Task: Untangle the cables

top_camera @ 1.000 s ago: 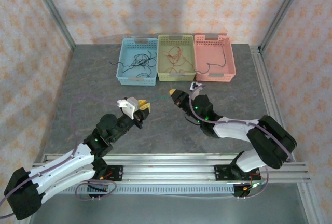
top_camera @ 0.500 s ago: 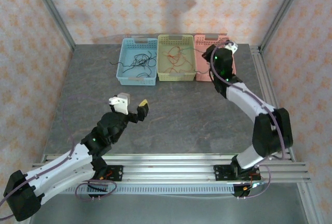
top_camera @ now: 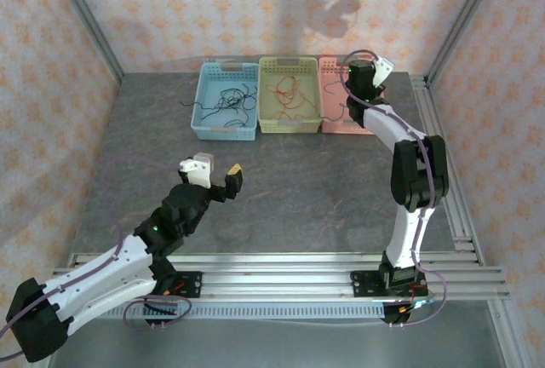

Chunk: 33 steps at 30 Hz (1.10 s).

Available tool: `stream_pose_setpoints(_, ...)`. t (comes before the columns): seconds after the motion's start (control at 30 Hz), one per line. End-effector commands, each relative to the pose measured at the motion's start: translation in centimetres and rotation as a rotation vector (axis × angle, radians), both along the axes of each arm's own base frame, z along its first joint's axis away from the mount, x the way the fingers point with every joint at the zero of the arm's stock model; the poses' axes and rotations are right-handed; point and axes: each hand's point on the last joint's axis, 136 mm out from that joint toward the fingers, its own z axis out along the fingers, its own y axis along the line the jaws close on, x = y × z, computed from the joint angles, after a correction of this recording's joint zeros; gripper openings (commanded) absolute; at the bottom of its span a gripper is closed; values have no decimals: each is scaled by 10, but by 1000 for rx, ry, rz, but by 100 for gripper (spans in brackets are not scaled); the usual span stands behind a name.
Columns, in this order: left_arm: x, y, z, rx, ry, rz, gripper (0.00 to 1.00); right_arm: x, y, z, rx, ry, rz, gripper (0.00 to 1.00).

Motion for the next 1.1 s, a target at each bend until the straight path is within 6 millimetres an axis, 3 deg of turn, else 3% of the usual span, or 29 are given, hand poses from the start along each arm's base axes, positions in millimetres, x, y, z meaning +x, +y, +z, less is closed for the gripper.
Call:
stream_pose_setpoints(0.0, 2, -3, 14, -29, -11, -1, 100, 7, -5, -16, -51, 73, -31, 0)
stream_pose_setpoints(0.03, 2, -3, 14, -29, -10, 0, 100, 10, -4, -22, -49, 88, -27, 0)
stream_pose_setpoints(0.07, 2, -3, 14, -29, -10, -2, 100, 14, -3, -26, -48, 102, -23, 7)
stream_pose_setpoints(0.17, 3, -3, 13, -26, -6, -2, 100, 17, 0, -31, -36, 129, -17, 38)
stream_pose_setpoints(0.23, 3, -3, 13, -27, -6, 0, 100, 16, 0, -27, -26, 138, -12, 52)
stream_pose_setpoints(0.43, 3, -3, 11, -27, -1, 3, 100, 2, -6, 12, 5, 118, 28, 59)
stream_pose_setpoints(0.57, 4, 3, 12, -13, -5, 32, 100, -23, -6, 42, 19, 71, 76, 58)
stream_pose_setpoints(0.7, 6, 35, 15, 69, -16, 201, 100, -73, -8, 48, 36, 38, 106, 58)
stream_pose_setpoints(0.83, -1, 85, 23, 186, -68, 466, 100, -135, -22, 36, -21, 10, 108, 58)
stream_pose_setpoints(0.9, -5, 99, 22, 244, -80, 535, 100, -169, -31, 26, -69, -14, 97, 58)
stream_pose_setpoints(1.07, -9, 126, -3, 318, -50, 632, 100, -235, -52, 5, -173, -36, 64, 59)
